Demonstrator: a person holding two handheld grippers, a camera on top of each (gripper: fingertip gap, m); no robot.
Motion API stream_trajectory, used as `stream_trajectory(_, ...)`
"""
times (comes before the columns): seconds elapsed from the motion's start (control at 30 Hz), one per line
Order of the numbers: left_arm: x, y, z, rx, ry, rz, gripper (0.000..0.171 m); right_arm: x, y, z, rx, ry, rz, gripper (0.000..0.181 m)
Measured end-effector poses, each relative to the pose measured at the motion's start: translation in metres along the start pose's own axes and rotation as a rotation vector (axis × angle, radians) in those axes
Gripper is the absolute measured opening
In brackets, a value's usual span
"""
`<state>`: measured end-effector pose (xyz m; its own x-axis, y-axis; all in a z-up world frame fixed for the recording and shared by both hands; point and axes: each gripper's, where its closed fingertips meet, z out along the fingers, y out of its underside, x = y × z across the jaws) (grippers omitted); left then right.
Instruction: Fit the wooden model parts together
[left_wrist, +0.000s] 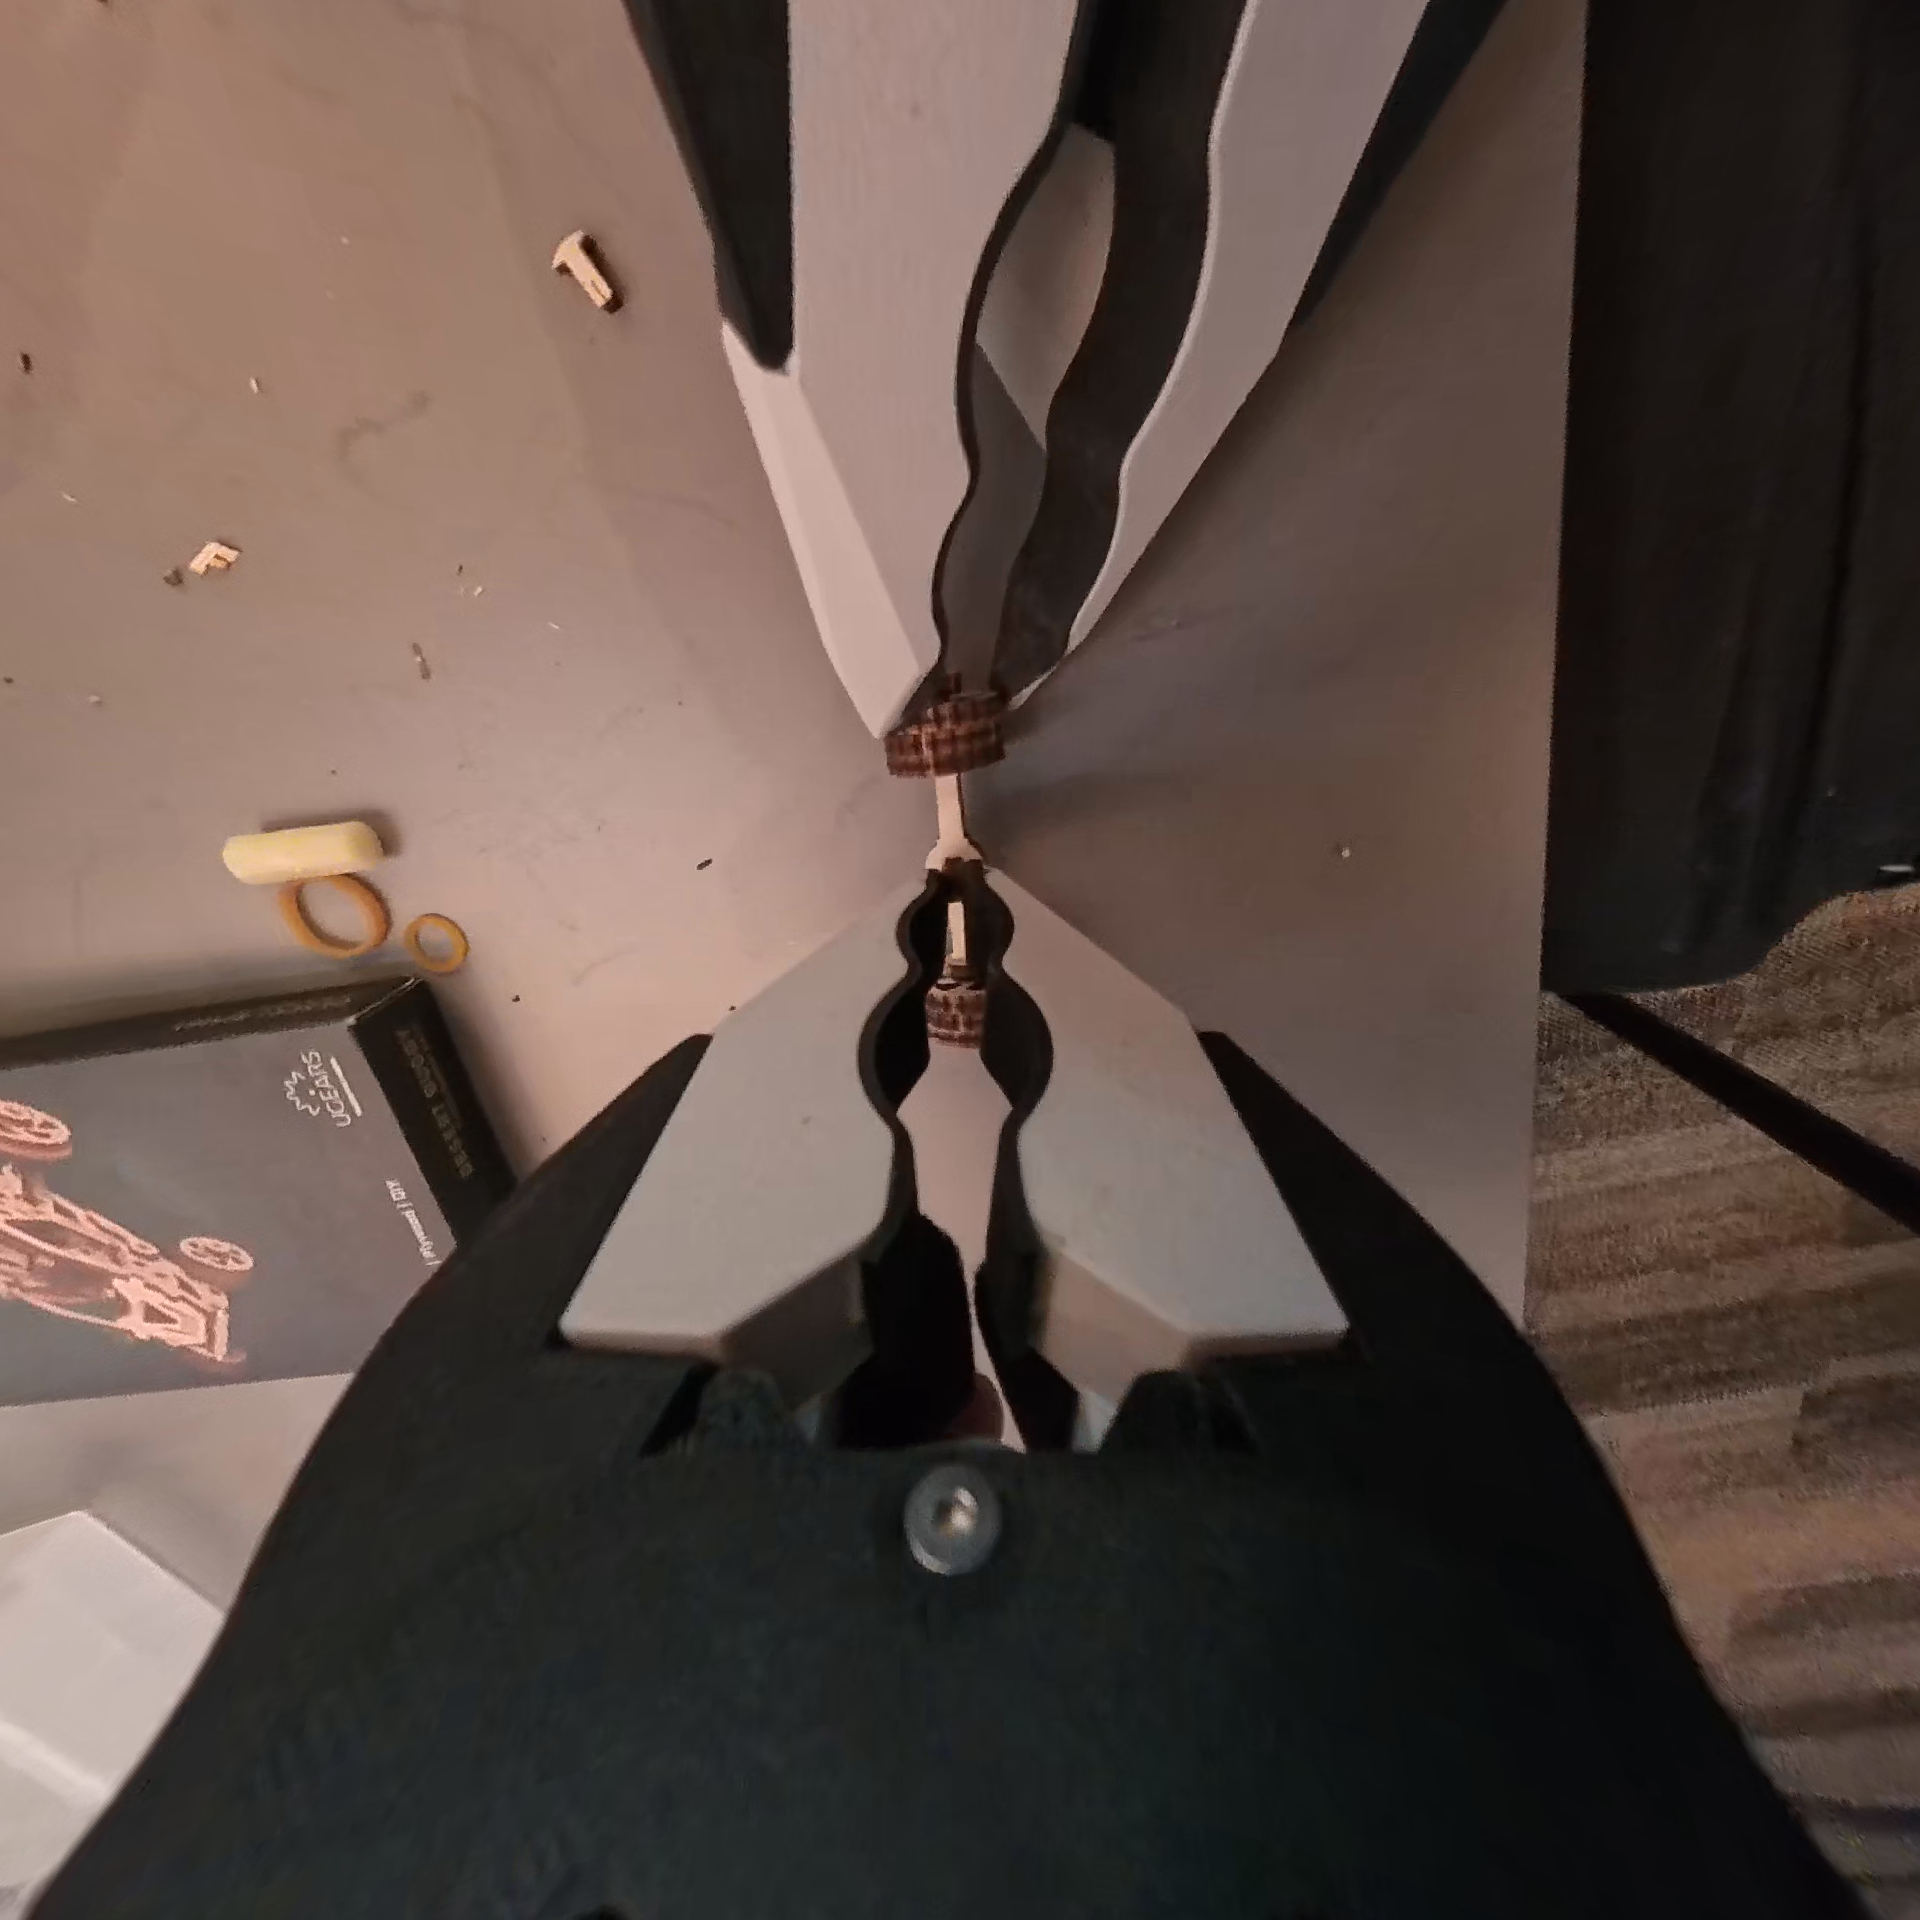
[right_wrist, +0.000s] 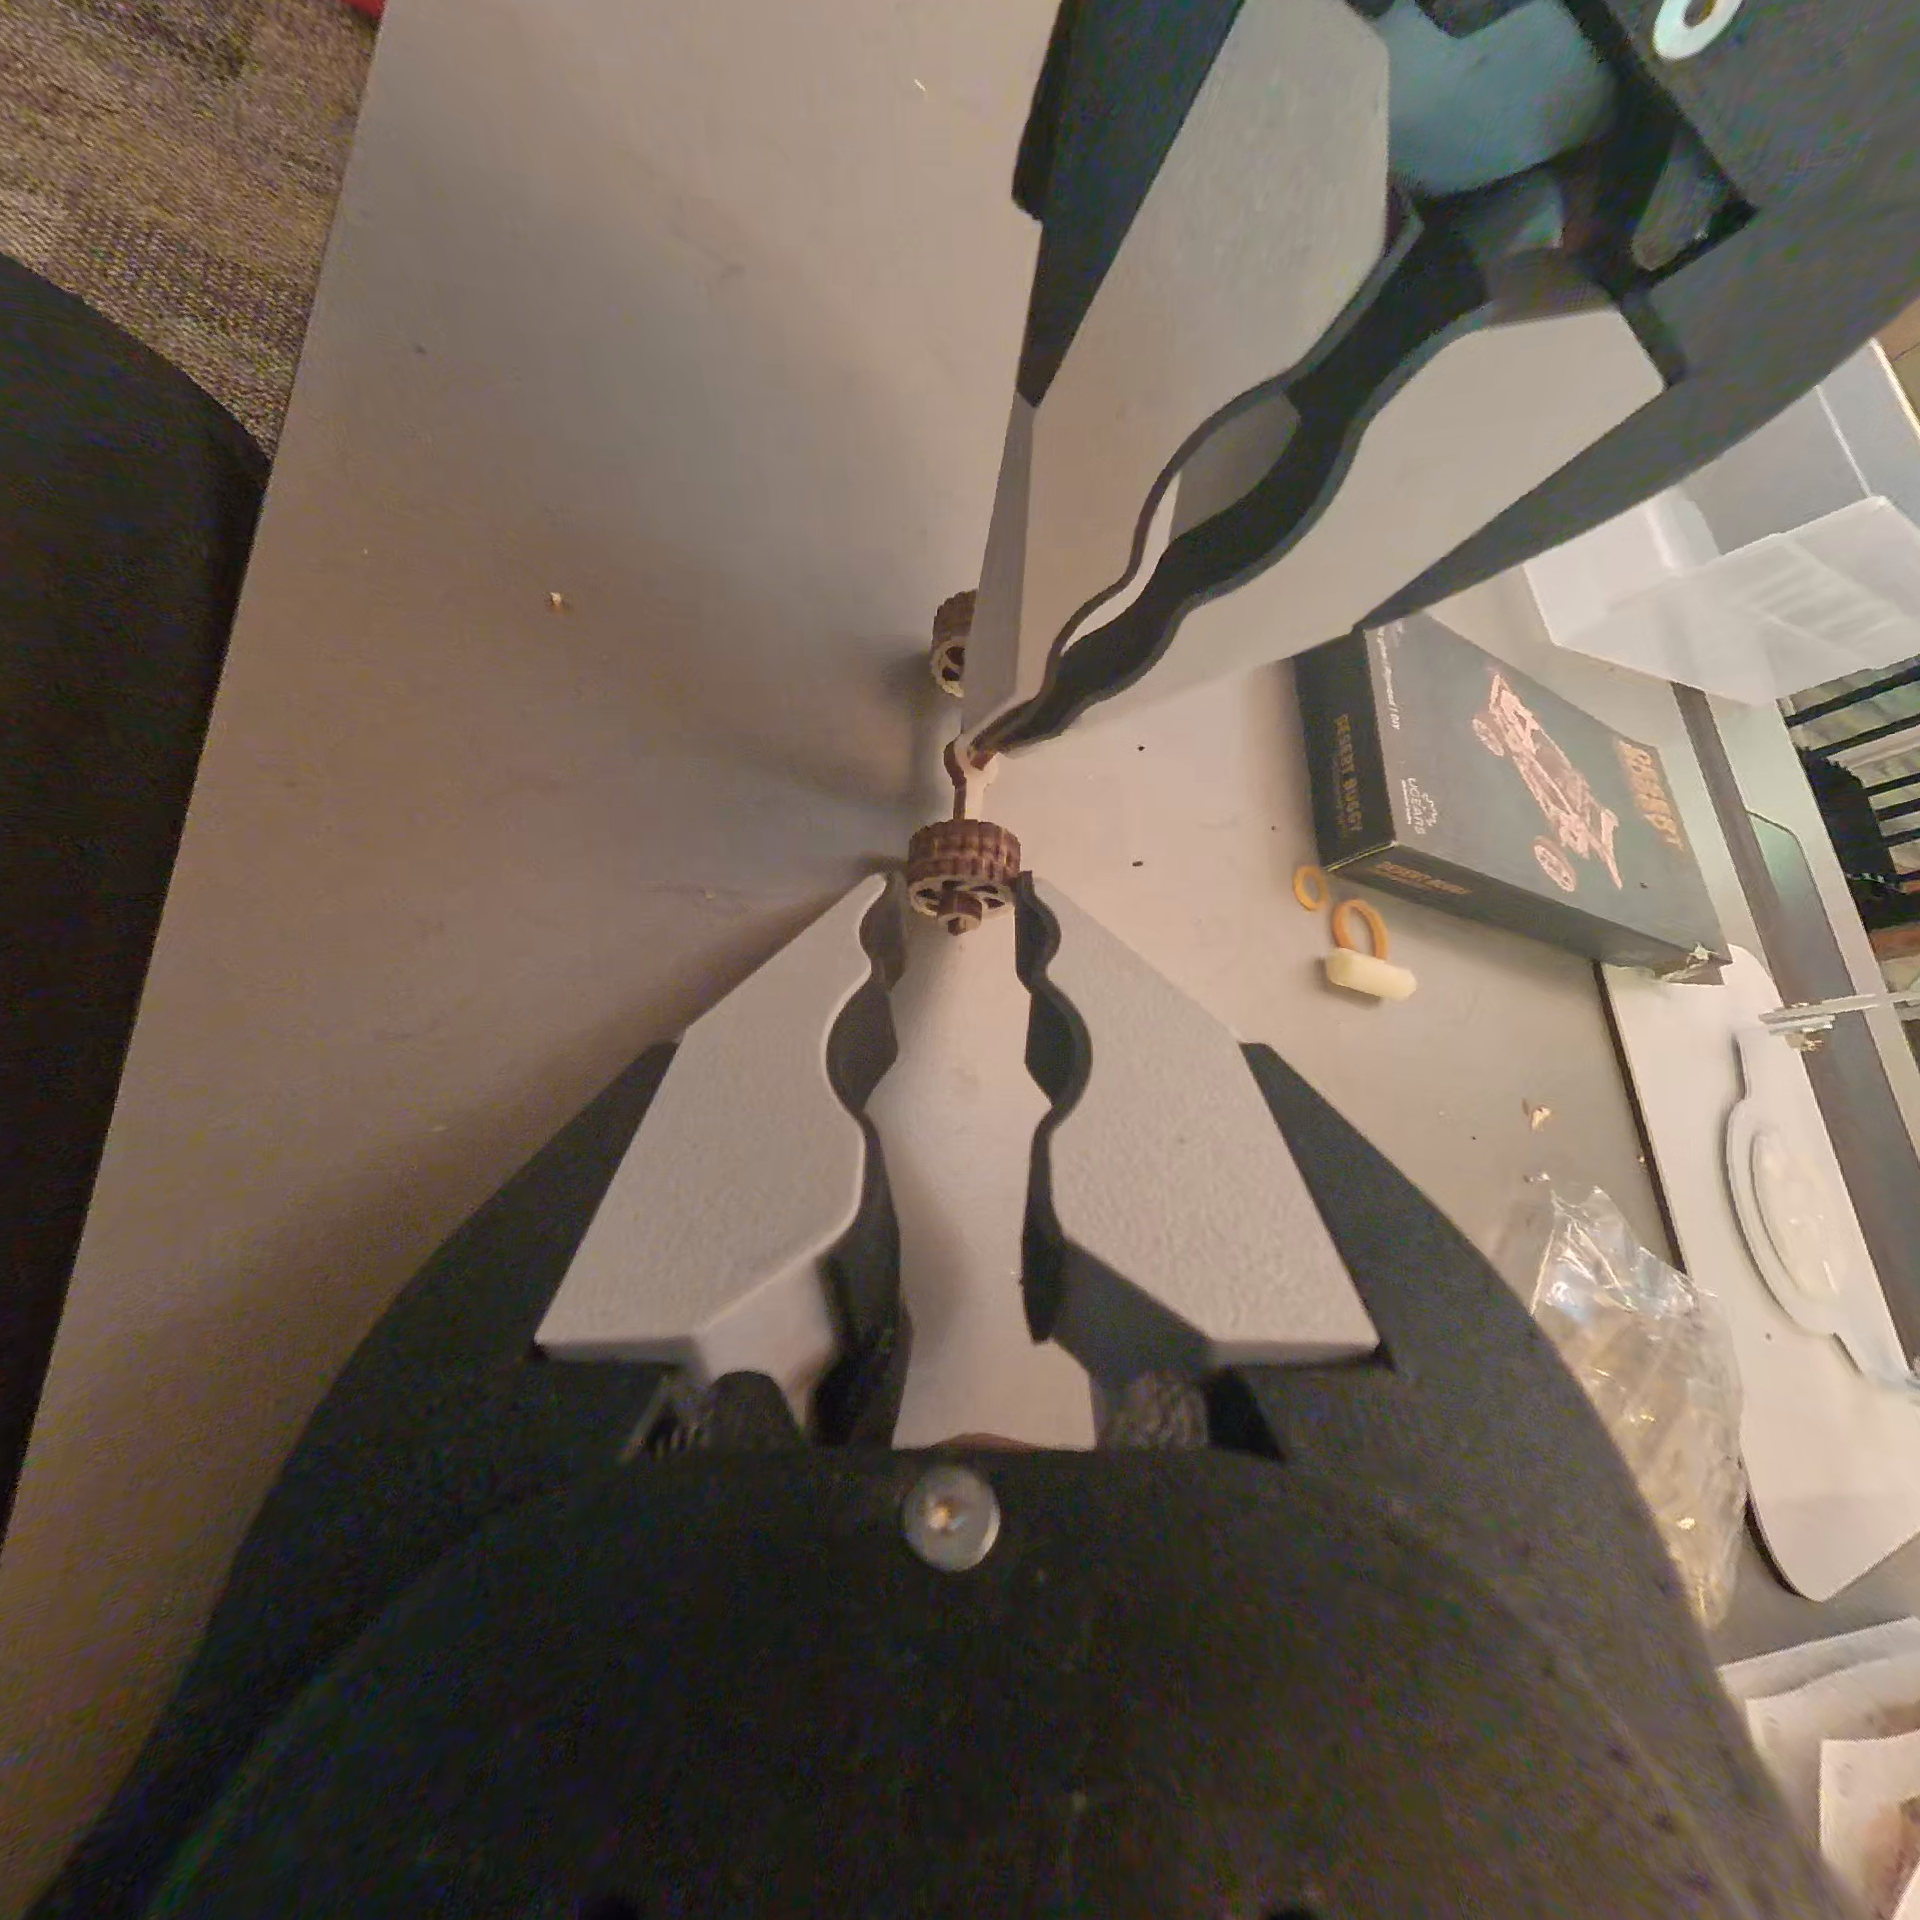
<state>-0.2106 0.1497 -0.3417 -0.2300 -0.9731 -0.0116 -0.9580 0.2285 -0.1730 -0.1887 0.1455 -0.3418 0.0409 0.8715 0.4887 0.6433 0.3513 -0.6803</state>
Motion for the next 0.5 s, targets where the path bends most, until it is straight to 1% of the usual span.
stream_trajectory(0.07,0.000,-0.002,0.000,-0.009,0.014,0.003,0.000,0.000,0.000,0.000,0.000,0.000,-0.001,0.017)
stream_trajectory(0.17,0.006,-0.012,0.004,0.024,0.051,0.000,0.000,0.000,0.000,0.000,0.001,0.001,-0.005,0.017)
stream_trajectory(0.23,0.004,-0.011,0.004,-0.002,0.041,0.017,0.000,0.000,0.000,0.000,0.000,0.001,-0.001,0.018)
stream_trajectory(0.3,0.004,-0.011,0.004,0.033,0.060,-0.004,0.000,0.000,0.000,0.000,0.000,0.001,0.000,0.018)
stream_trajectory(0.43,0.005,-0.010,0.003,0.057,0.064,-0.035,0.000,0.000,0.000,0.000,0.000,-0.001,0.002,0.018)
stream_trajectory(0.5,0.005,-0.010,0.003,0.121,0.072,-0.083,0.000,0.000,0.000,0.000,0.000,-0.003,0.006,0.018)
